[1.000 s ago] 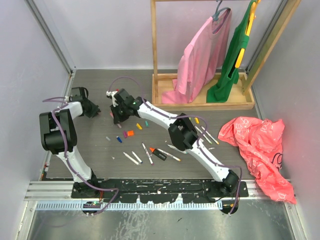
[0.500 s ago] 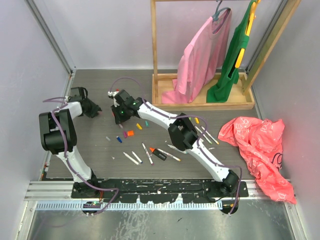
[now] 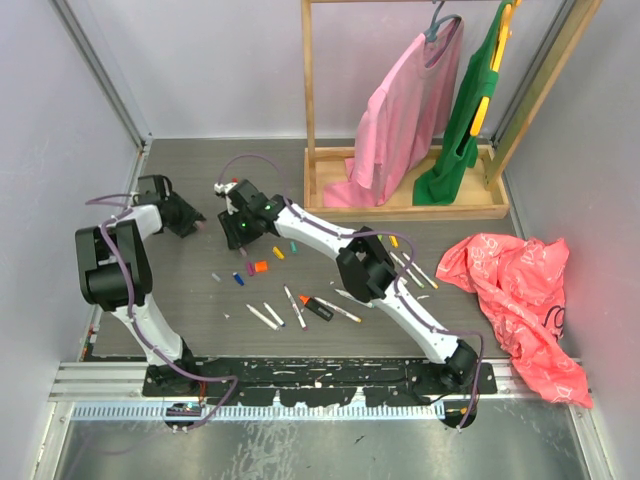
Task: Open the pen caps
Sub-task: Pick up the pen from the center of the board.
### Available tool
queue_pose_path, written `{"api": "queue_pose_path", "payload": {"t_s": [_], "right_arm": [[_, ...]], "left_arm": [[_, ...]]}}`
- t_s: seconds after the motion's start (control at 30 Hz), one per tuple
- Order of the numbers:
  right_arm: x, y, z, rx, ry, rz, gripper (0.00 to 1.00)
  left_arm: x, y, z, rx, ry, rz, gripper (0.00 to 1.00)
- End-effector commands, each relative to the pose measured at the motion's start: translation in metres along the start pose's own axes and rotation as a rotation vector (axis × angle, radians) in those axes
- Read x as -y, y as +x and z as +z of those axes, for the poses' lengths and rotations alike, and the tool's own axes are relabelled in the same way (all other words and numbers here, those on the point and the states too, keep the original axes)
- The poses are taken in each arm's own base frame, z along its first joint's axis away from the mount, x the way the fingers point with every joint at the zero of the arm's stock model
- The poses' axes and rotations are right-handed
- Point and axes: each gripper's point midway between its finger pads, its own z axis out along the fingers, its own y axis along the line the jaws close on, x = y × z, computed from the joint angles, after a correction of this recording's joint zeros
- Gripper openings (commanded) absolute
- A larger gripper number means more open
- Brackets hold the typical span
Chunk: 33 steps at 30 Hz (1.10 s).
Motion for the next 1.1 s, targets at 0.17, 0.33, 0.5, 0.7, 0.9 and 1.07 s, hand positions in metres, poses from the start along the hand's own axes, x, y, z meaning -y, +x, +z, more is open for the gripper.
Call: {"api": "queue_pose_path", "payload": {"t_s": [0.17, 0.33, 0.5, 0.7, 0.9, 1.07], "right_arm": [[-0.04, -0.079, -0.092, 0.166, -0.061, -0.109, 0.49], [-0.063, -0.084, -0.141, 0.174, -0.155, -0.198, 0.53], [-0.082, -0.046, -0.198, 0.066, -0.373, -0.39, 0.53], [-0.054, 0.02, -0.246, -0.061, -0.403, -0.532, 0.53], [-0.032, 0.046, -0.291, -0.004, -0.459, -0.533, 0.53], [-0.015, 0.047, -0.304, 0.039, -0.446, -0.531, 0.53]], "left_arm": [[0.041, -0.01, -0.035, 0.067, 0.233, 0.112, 0.51], [0.055, -0.003, -0.041, 0.049, 0.329, 0.134, 0.53], [0.075, 0.005, -0.048, 0.026, 0.411, 0.166, 0.55], [0.081, 0.017, -0.04, 0.026, 0.26, 0.294, 0.55], [0.087, 0.025, -0.032, 0.016, 0.138, 0.42, 0.5], [0.104, 0.031, -0.019, -0.008, 0.083, 0.502, 0.47]]}}
